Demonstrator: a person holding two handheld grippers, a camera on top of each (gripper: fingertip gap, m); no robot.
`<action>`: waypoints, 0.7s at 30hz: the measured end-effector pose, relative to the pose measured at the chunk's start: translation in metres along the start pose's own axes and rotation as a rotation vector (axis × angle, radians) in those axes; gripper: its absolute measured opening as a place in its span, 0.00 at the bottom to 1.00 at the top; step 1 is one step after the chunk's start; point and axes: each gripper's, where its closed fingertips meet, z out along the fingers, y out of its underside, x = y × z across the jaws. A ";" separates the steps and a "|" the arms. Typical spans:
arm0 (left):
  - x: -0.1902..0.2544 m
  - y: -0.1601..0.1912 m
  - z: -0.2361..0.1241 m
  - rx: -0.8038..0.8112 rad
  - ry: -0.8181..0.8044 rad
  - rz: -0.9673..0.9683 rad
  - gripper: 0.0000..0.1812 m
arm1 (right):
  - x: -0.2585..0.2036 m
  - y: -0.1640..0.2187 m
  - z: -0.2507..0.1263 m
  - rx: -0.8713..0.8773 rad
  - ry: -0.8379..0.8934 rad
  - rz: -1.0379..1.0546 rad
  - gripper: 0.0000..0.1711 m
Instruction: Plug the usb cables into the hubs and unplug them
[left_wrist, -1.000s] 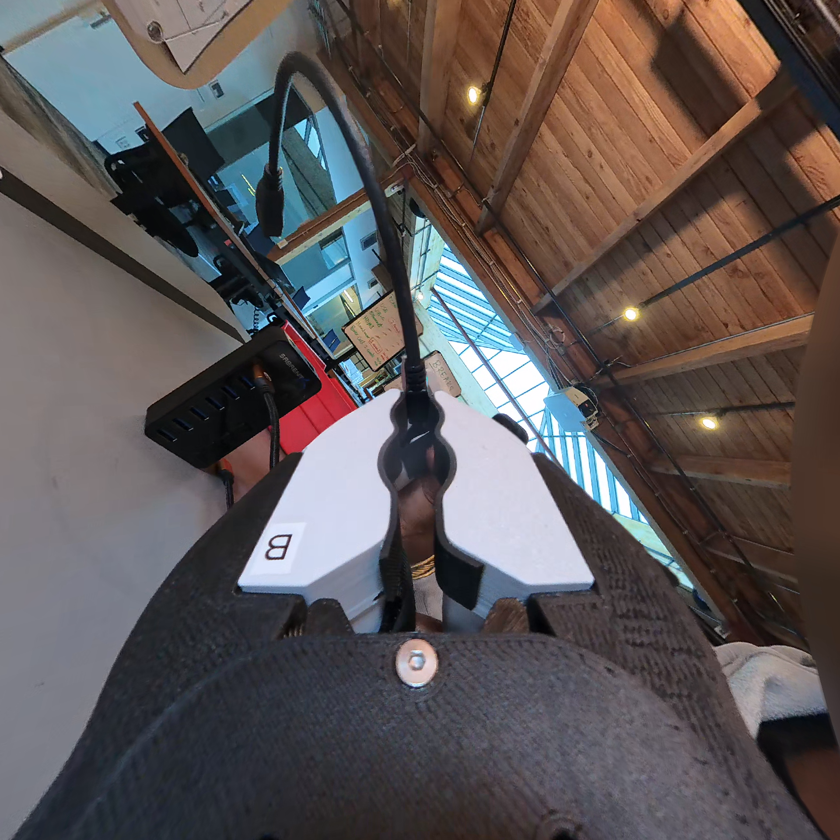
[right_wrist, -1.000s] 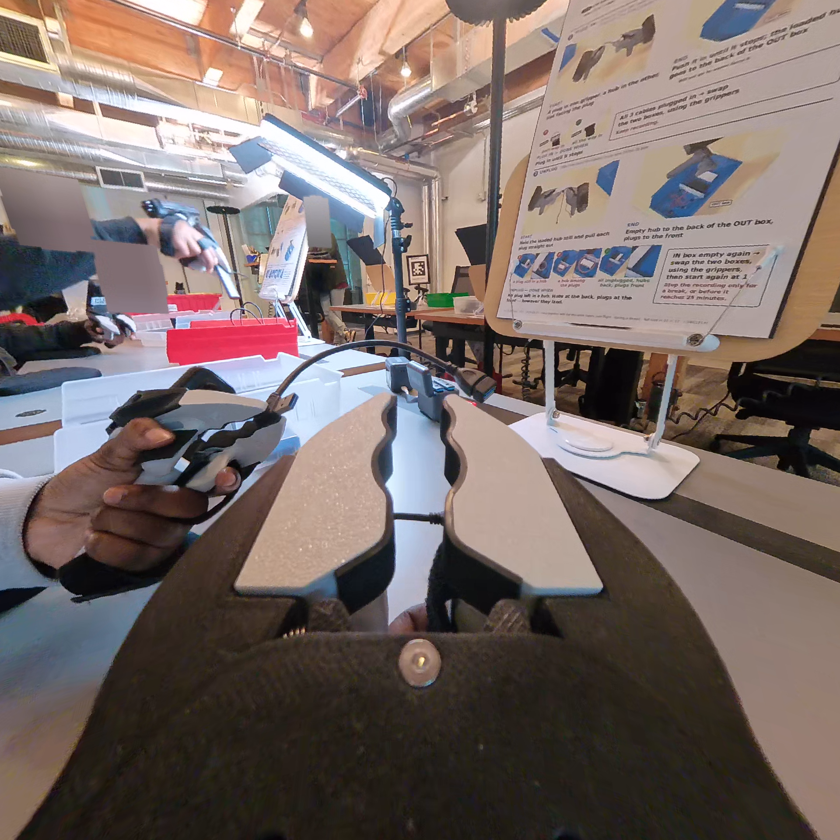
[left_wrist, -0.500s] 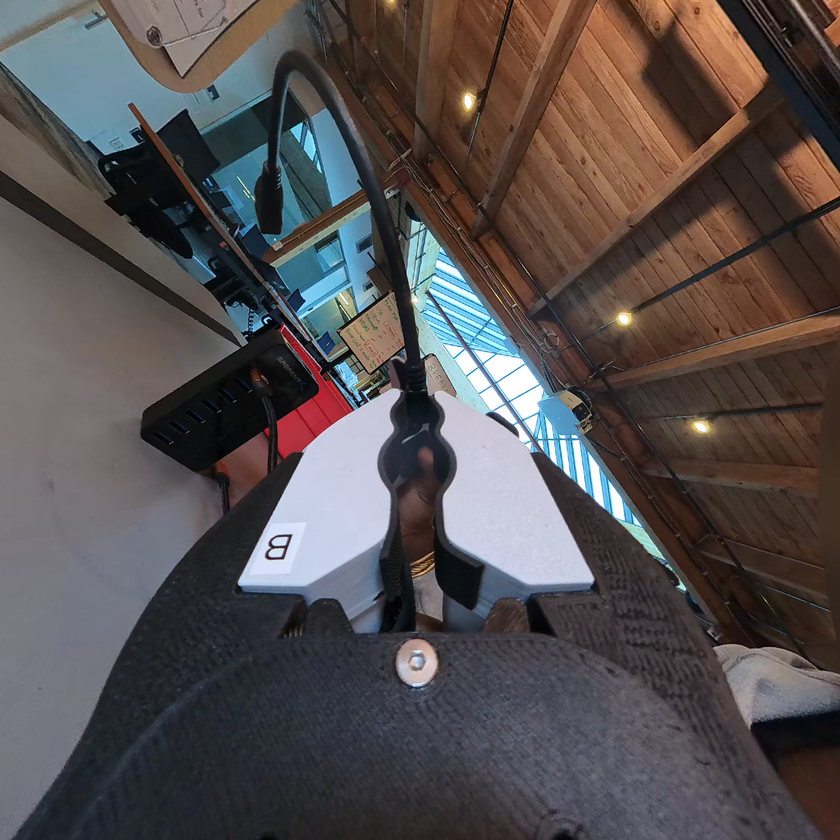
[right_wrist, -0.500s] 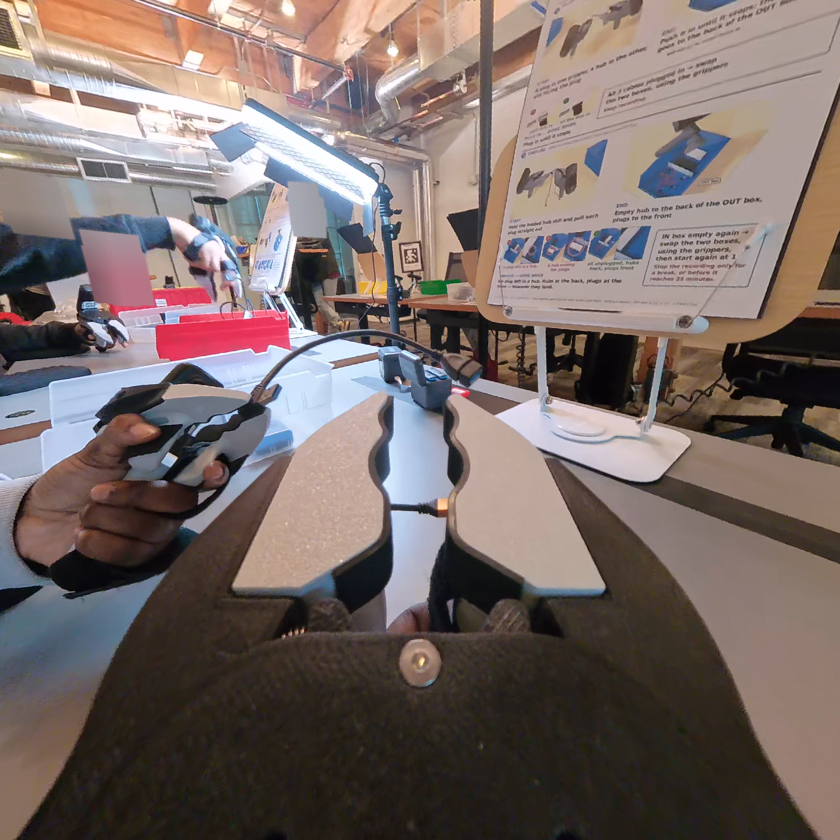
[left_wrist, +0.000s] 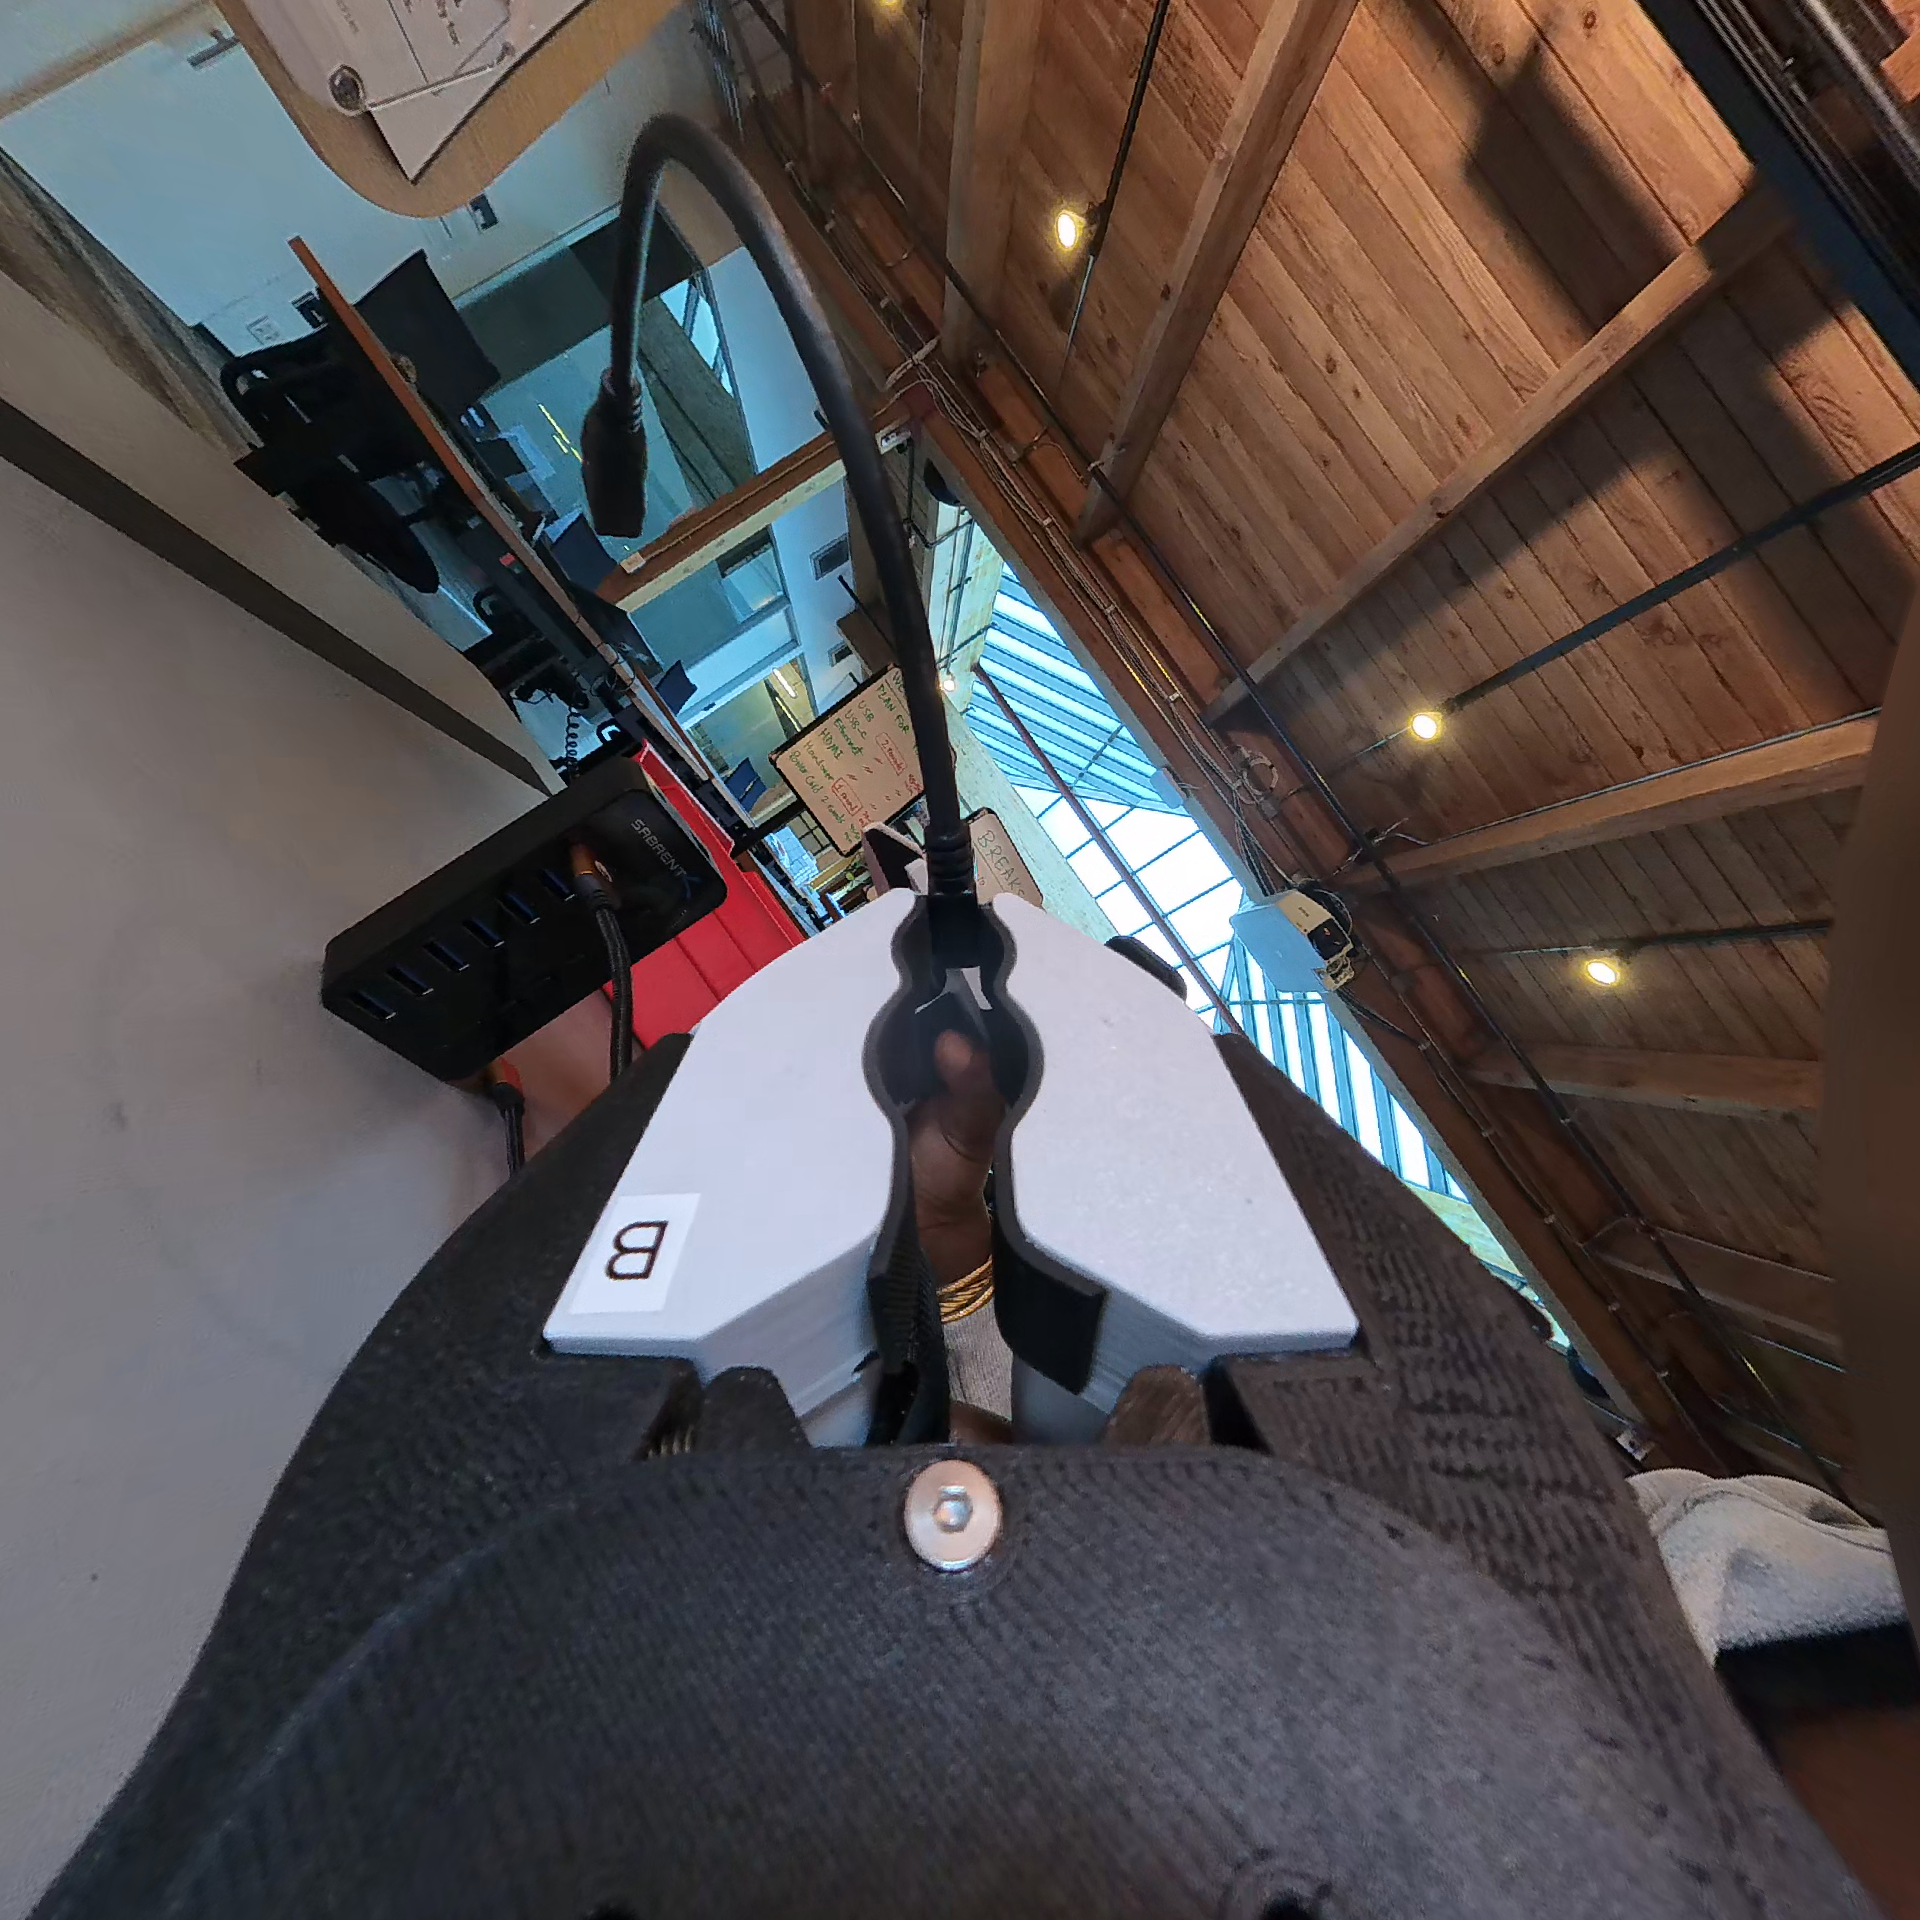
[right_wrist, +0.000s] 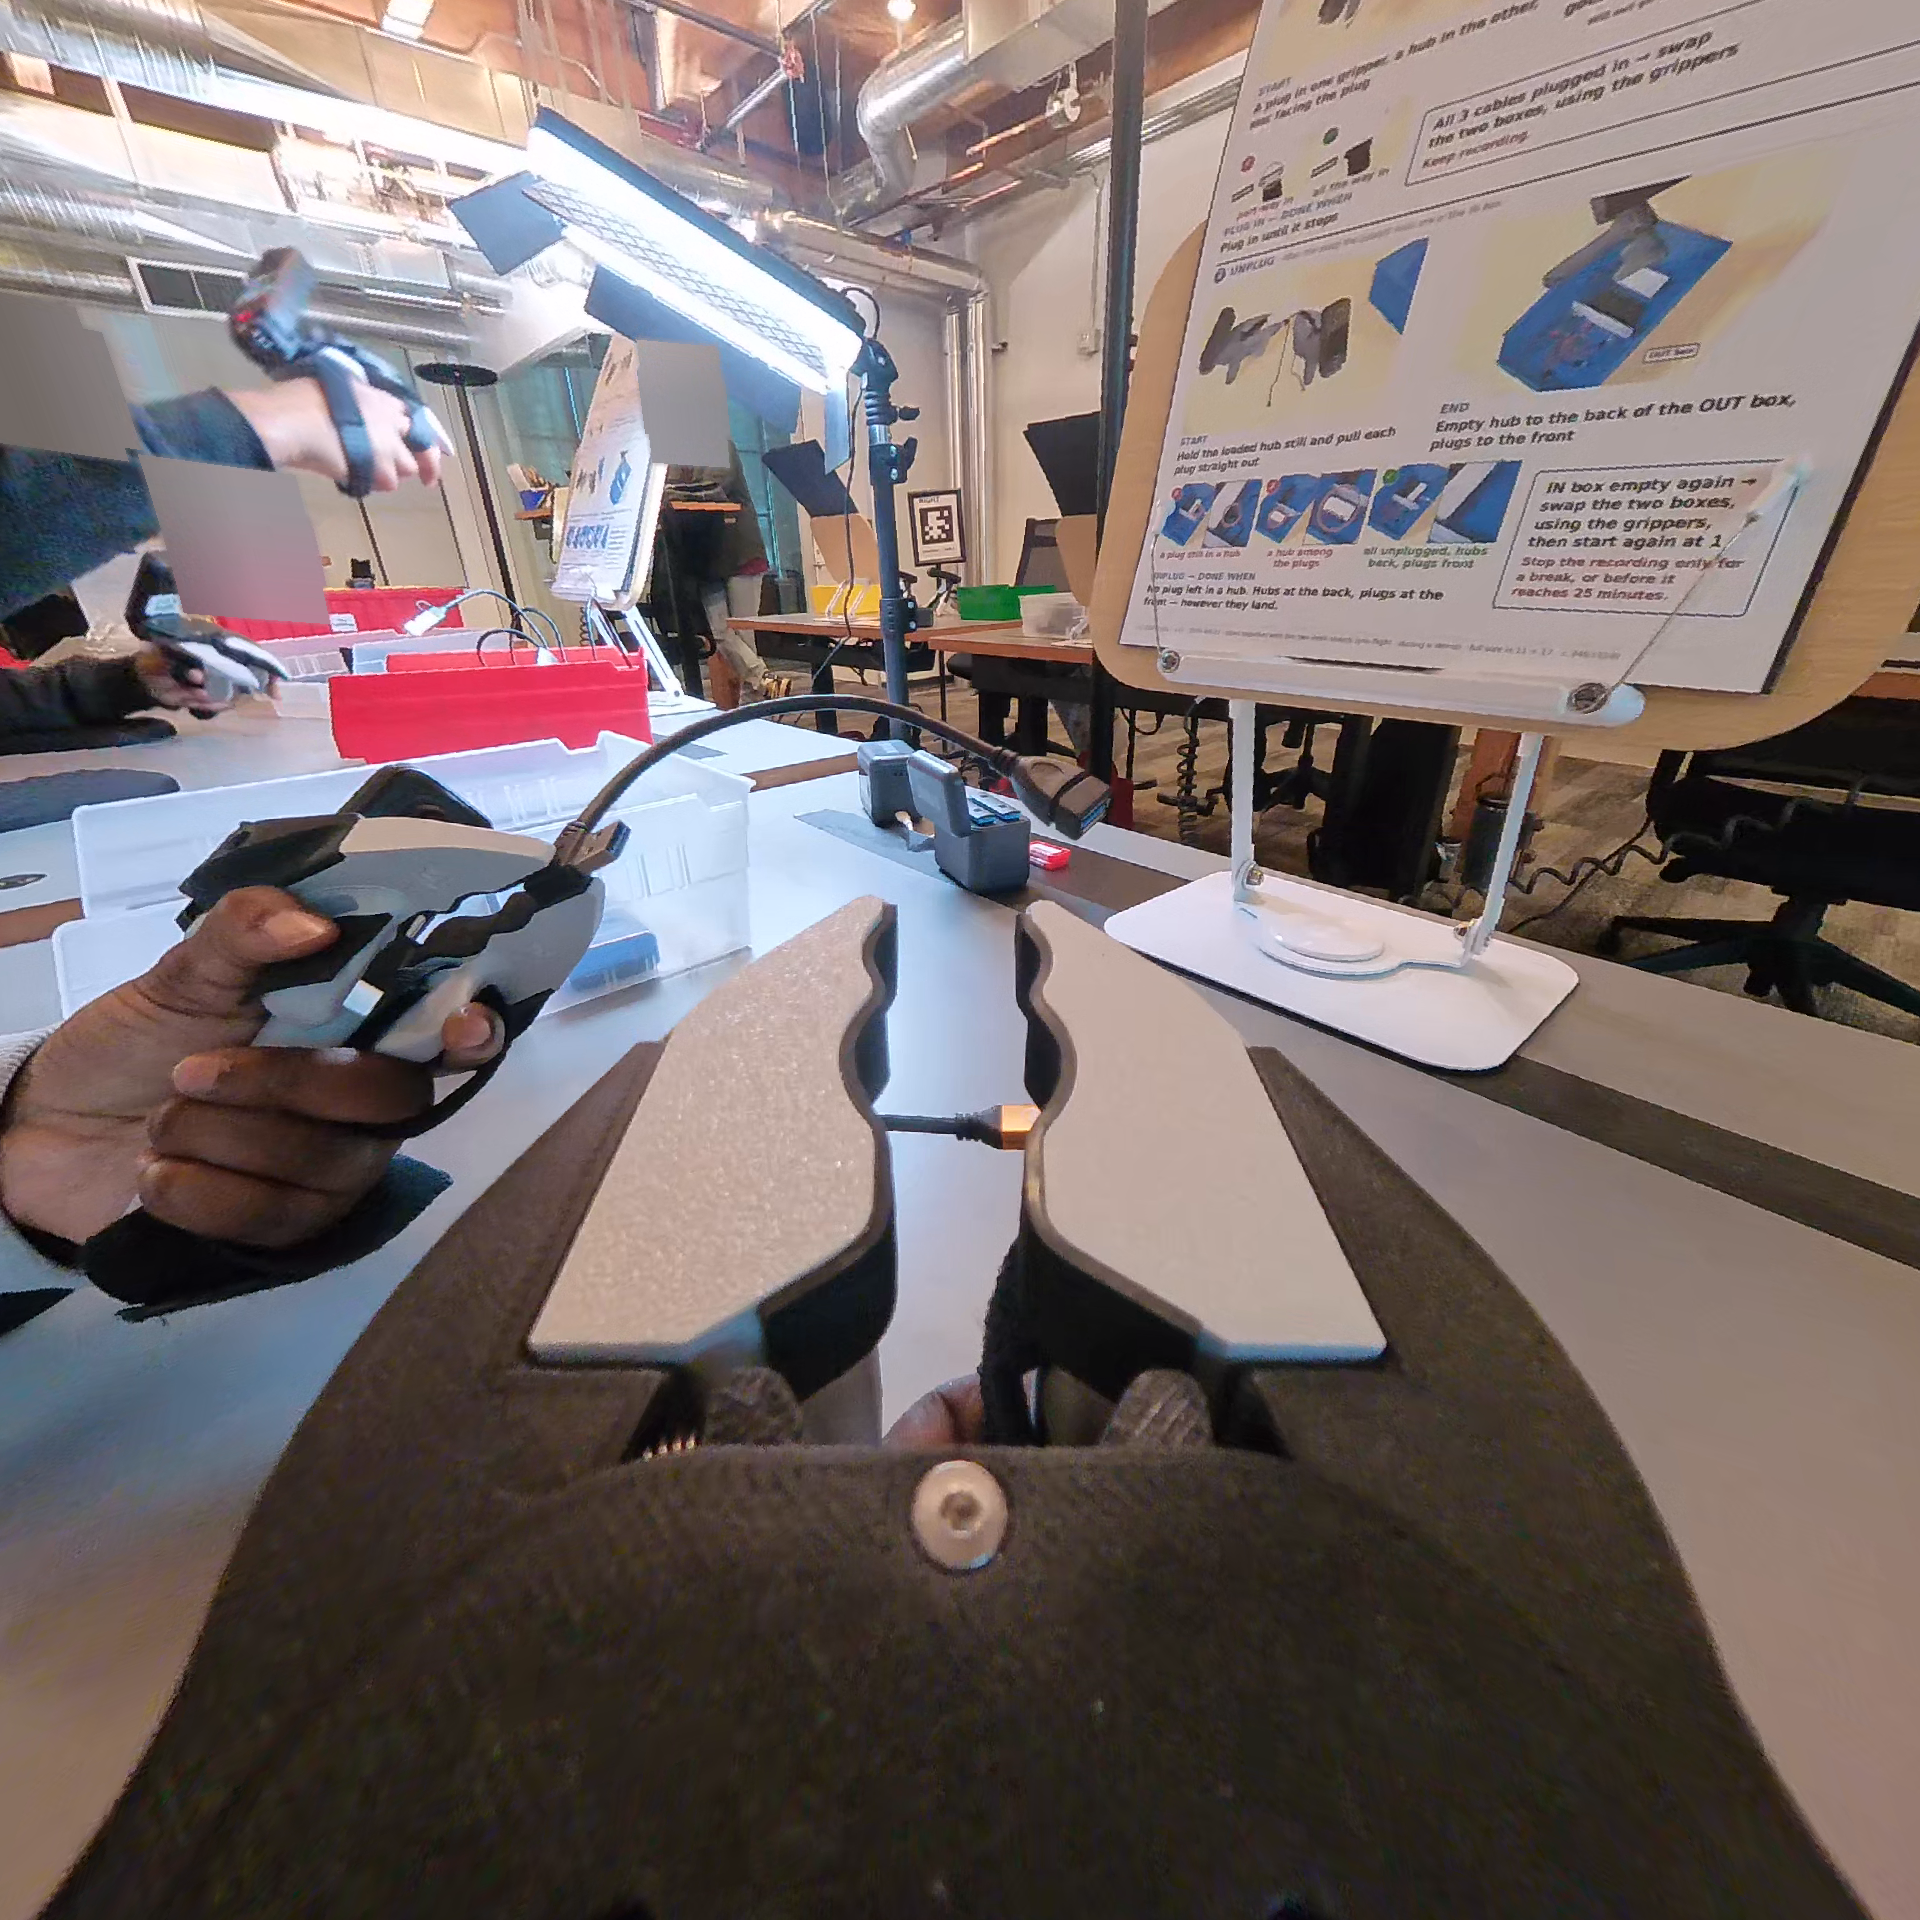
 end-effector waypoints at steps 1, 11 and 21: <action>0.000 0.000 0.000 -0.001 0.001 0.000 0.05 | -0.001 0.000 0.000 -0.002 -0.002 -0.003 0.13; 0.005 0.018 0.006 -0.169 -0.112 0.584 0.05 | -0.034 -0.007 0.001 0.038 -0.161 -0.023 0.13; 0.024 -0.016 -0.003 -0.074 -0.574 2.110 0.05 | -0.122 -0.088 -0.085 0.349 -0.990 0.237 0.11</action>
